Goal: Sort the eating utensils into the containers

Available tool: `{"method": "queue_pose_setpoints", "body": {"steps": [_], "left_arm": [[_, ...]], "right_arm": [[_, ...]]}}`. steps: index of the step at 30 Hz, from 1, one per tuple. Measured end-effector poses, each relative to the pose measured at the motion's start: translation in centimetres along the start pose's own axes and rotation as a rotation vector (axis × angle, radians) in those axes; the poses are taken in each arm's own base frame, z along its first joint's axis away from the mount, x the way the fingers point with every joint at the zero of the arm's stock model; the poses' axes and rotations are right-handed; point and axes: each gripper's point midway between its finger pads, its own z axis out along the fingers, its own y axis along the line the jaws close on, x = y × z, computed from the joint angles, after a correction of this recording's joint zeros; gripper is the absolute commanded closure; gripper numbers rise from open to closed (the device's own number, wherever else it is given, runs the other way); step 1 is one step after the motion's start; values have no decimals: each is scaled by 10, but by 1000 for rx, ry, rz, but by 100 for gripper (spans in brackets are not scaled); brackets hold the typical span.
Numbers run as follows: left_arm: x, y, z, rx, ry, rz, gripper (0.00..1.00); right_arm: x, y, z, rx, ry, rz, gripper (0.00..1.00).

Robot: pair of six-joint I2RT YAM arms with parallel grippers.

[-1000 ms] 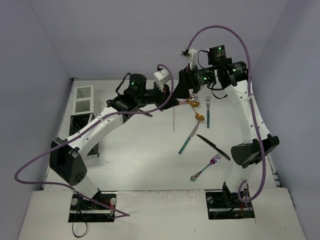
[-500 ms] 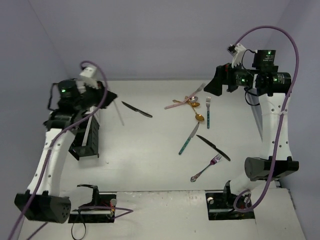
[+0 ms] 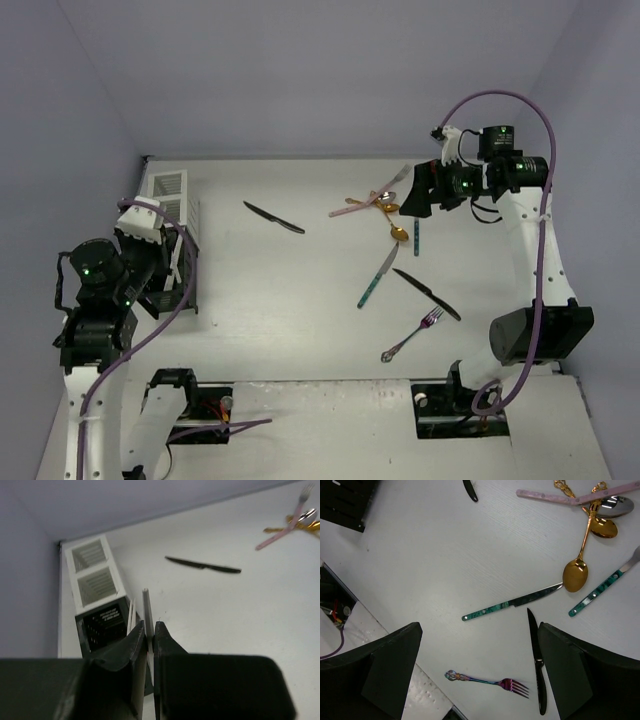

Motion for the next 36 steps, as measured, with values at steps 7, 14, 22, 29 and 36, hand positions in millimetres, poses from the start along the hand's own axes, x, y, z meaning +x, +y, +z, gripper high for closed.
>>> {"method": "queue_pose_setpoints", "body": {"steps": [7, 14, 22, 29, 36], "left_arm": [[56, 18, 29, -68, 188, 5, 100], [73, 31, 45, -86, 259, 43, 100], [58, 48, 51, -112, 256, 87, 100], [43, 61, 49, -138, 223, 133, 100], [58, 79, 53, -152, 220, 91, 100]], "right_arm": [[6, 10, -4, 21, 4, -56, 1], [14, 17, -3, 30, 19, -103, 1], [19, 14, -1, 38, 35, -104, 1], [20, 16, 1, 32, 38, -109, 1], [20, 17, 3, 31, 46, -114, 1]]}}
